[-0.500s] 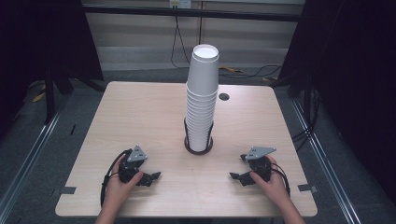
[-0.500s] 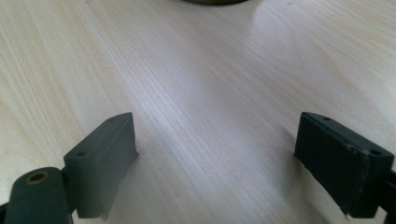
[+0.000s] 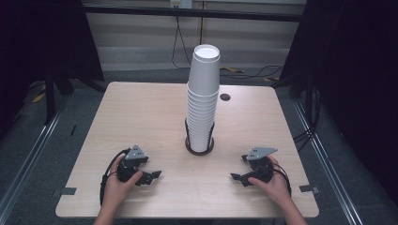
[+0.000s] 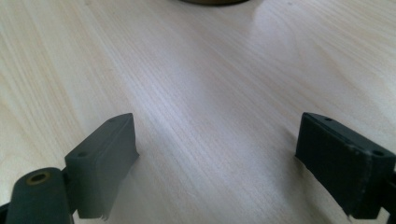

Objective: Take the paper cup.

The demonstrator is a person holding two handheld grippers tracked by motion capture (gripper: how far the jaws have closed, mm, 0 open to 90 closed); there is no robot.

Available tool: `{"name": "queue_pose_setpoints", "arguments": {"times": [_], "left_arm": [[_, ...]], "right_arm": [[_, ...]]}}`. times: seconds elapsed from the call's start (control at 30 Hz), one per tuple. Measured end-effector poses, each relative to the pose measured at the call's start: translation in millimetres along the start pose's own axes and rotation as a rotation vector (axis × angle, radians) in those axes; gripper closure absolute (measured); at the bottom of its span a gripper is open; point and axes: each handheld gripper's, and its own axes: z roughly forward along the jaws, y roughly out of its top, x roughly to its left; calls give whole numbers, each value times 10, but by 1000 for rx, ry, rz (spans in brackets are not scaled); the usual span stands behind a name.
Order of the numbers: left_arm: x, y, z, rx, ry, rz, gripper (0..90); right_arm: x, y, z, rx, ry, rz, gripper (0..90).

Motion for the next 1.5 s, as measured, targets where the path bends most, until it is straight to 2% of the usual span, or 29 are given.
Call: {"name": "queue_pose_setpoints", "arguments": {"times": [0.03, 0.07, 0.1, 0.13, 0.17, 0.23, 0.3, 0.33, 0.37, 0.4, 0.43, 0.53, 0.57, 0.6, 0.67, 0.7, 0.73, 0.77, 0.8, 0.87, 0.93, 1.0, 1.07, 1.13, 1.23, 1.27, 1.3, 1.33, 1.5], "left_arm": [[3, 35, -24, 0, -1, 5, 171], [2, 75, -52, -3, 2, 16, 171], [6, 188, -121, -26, -6, -2, 155], [6, 188, -121, -26, -6, -2, 161], [6, 260, -164, -44, -17, -13, 161], [-12, 465, -270, -66, -14, -7, 158], [-45, 645, -360, -78, -5, 4, 158], [-61, 744, -407, -83, -7, 14, 158], [-78, 837, -450, -85, -13, 14, 158], [-94, 925, -482, -92, -28, 7, 158], [-119, 1003, -512, -94, -37, 8, 159], [-190, 1219, -585, -92, -41, 39, 159], [-226, 1353, -638, -100, -43, 59, 160], [-226, 1353, -638, -100, -43, 59, 160], [-254, 1481, -679, -107, -48, 74, 160], [-279, 1602, -703, -107, -44, 93, 160], [-279, 1602, -703, -107, -44, 93, 160], [-293, 1714, -720, -110, -54, 98, 160], [-293, 1714, -720, -110, -54, 98, 159], [-299, 1825, -739, -118, -64, 101, 160], [-291, 1938, -769, -134, -62, 97, 159], [-286, 2053, -802, -151, -60, 111, 158], [-295, 2163, -830, -147, -47, 117, 158], [-301, 2256, -850, -151, -53, 117, 158], [-319, 2362, -862, -157, -54, 128, 158], [-321, 2390, -864, -160, -49, 130, 158], [-320, 2417, -864, -161, -57, 124, 158], [-317, 2444, -861, -163, -67, 125, 158], [-333, 2607, -864, -167, -55, 135, 158]], "right_arm": [[-2, 29, -2, -2, 18, 36, 130], [-2, 29, -2, -2, 18, 36, 130], [7, 86, -8, -22, 66, 64, 130], [7, 86, -8, -22, 66, 64, 130], [18, 132, -17, -38, 74, 62, 131], [54, 249, -55, -62, 61, 54, 137], [90, 449, -125, -115, 77, 54, 140], [90, 449, -125, -115, 77, 54, 140], [114, 590, -174, -122, 62, 25, 140], [114, 590, -174, -122, 62, 25, 140], [123, 714, -216, -135, 69, 22, 140], [116, 824, -254, -154, 76, 19, 140], [102, 917, -285, -160, 60, 9, 140], [102, 917, -285, -160, 60, 9, 140], [90, 987, -305, -177, 72, 7, 140], [83, 1040, -313, -187, 79, 10, 140], [83, 1040, -313, -187, 79, 10, 140], [85, 1083, -315, -193, 78, 9, 140], [85, 1083, -315, -193, 78, 9, 140], [83, 1130, -321, -204, 81, 7, 139], [71, 1173, -335, -218, 82, 22, 139], [52, 1232, -367, -240, 81, 43, 137], [23, 1308, -413, -273, 83, 63, 134], [1, 1405, -466, -300, 72, 74, 133], [-26, 1600, -551, -315, 60, 64, 133], [-26, 1600, -551, -315, 60, 64, 133], [-33, 1678, -580, -324, 59, 60, 133], [-33, 1678, -580, -324, 59, 60, 133], [-37, 1894, -653, -346, 47, 46, 131]]}}
